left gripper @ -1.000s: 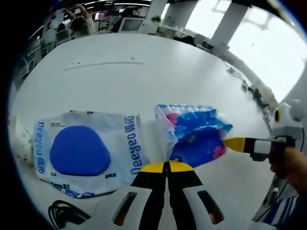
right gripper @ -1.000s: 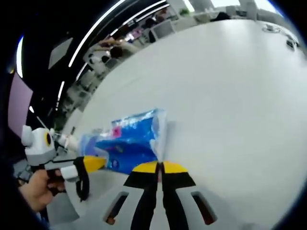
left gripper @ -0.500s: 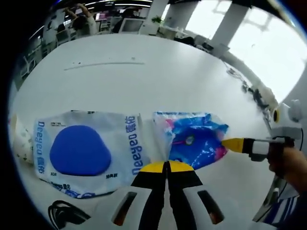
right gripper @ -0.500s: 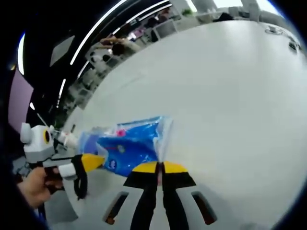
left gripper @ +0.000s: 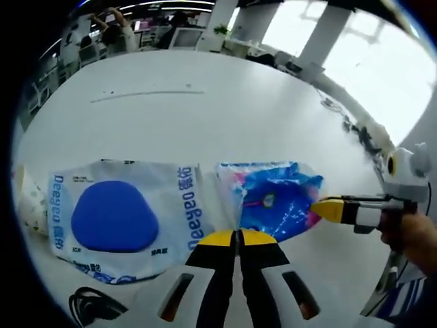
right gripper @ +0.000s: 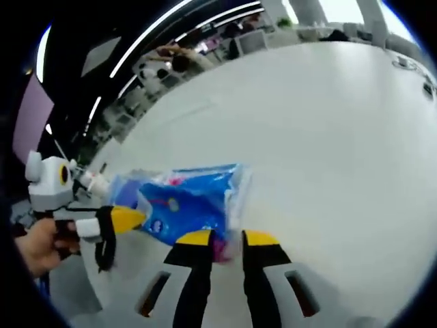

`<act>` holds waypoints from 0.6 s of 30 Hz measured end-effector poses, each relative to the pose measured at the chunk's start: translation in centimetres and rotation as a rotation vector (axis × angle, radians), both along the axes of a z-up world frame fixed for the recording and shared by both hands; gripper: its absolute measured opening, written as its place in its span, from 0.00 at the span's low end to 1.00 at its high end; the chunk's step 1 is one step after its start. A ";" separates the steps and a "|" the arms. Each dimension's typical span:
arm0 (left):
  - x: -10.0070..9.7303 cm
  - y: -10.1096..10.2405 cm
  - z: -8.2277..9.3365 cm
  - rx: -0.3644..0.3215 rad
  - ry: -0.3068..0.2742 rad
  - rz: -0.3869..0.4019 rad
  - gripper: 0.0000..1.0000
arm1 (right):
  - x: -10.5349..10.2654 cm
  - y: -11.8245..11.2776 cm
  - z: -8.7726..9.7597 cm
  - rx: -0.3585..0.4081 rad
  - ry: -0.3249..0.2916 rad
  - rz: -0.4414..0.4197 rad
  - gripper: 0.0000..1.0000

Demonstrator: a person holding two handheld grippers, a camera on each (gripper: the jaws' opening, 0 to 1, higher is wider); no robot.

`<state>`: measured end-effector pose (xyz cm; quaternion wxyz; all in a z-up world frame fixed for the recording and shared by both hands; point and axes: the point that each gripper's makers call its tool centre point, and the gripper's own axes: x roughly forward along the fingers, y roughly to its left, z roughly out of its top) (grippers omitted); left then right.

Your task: Arrange the tabletop items into an orderly group along one side of the table until the central work area is clear of visible clutter.

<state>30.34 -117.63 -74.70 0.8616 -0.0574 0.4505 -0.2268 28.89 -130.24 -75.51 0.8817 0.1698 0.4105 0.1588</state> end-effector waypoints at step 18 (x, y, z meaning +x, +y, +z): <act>-1.2 0.5 1.3 -0.001 -0.082 -0.039 0.29 | 0.0 -0.2 2.5 -0.023 -0.157 0.024 0.38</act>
